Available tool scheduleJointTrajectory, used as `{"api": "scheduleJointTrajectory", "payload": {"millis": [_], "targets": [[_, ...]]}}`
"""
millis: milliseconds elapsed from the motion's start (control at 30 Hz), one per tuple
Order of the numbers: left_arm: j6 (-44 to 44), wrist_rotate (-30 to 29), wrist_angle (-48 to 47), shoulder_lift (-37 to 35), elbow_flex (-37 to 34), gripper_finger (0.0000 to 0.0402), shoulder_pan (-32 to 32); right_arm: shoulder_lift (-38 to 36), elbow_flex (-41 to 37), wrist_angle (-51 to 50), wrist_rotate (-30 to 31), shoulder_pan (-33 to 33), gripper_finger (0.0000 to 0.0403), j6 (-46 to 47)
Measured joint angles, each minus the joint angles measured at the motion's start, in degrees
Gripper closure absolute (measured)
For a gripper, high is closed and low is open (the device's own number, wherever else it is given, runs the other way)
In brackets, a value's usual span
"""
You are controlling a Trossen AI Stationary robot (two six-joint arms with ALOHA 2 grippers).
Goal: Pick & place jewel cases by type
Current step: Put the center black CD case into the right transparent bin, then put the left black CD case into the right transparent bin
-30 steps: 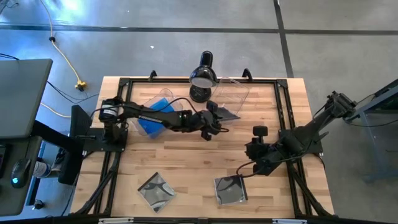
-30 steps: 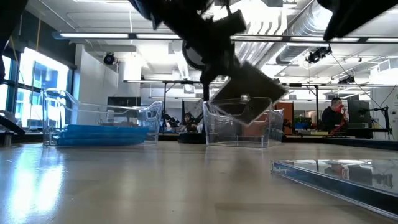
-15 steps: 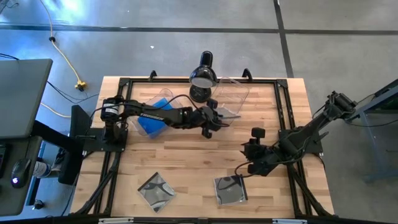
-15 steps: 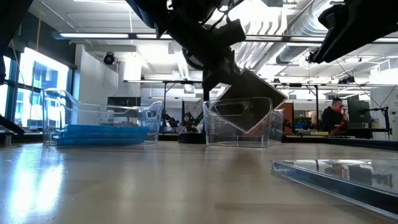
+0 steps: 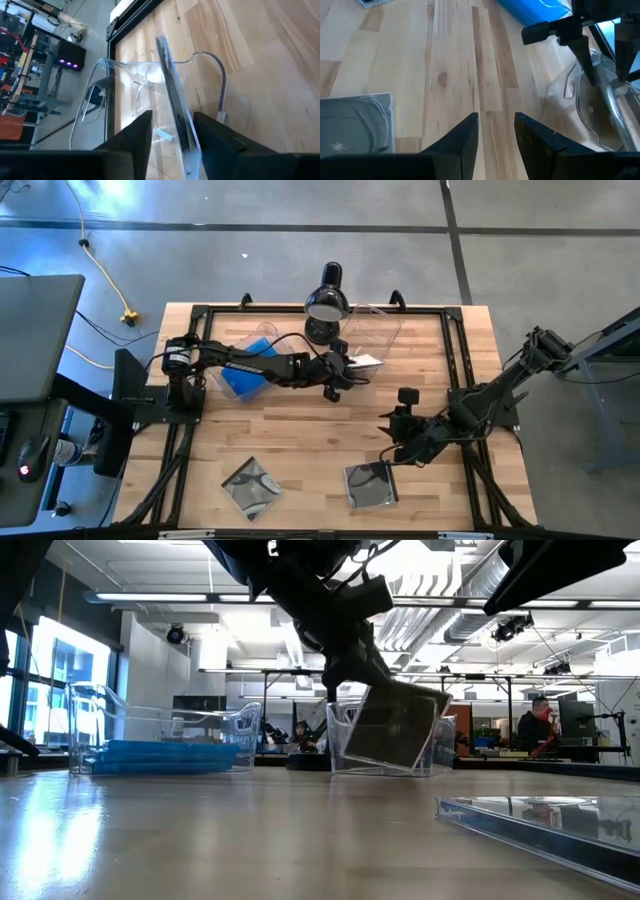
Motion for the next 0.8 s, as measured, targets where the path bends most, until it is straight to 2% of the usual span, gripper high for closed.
{"api": "scheduleJointTrajectory", "payload": {"millis": [100, 367, 567, 800], "targets": [[-0.92, -0.84, -0.17, 0.00, 0.00, 0.0249, -0.45, 0.00, 0.00, 0.32, 0.01, 0.00, 0.0279, -0.07], [-0.02, -6.81, -4.82, 0.00, 0.00, 0.0248, -3.88, 0.00, 0.00, 0.39, -0.01, 0.00, 0.0279, 0.32], [-0.83, -2.93, -5.92, 0.00, 0.02, 0.0247, -5.00, 0.00, 0.00, 0.49, 0.81, 0.00, 0.0279, 0.35], [-4.35, -3.46, -9.88, -0.38, 0.00, 0.0247, -5.68, 0.00, 0.00, 2.20, 2.29, -0.07, 0.0279, 0.15]]}}
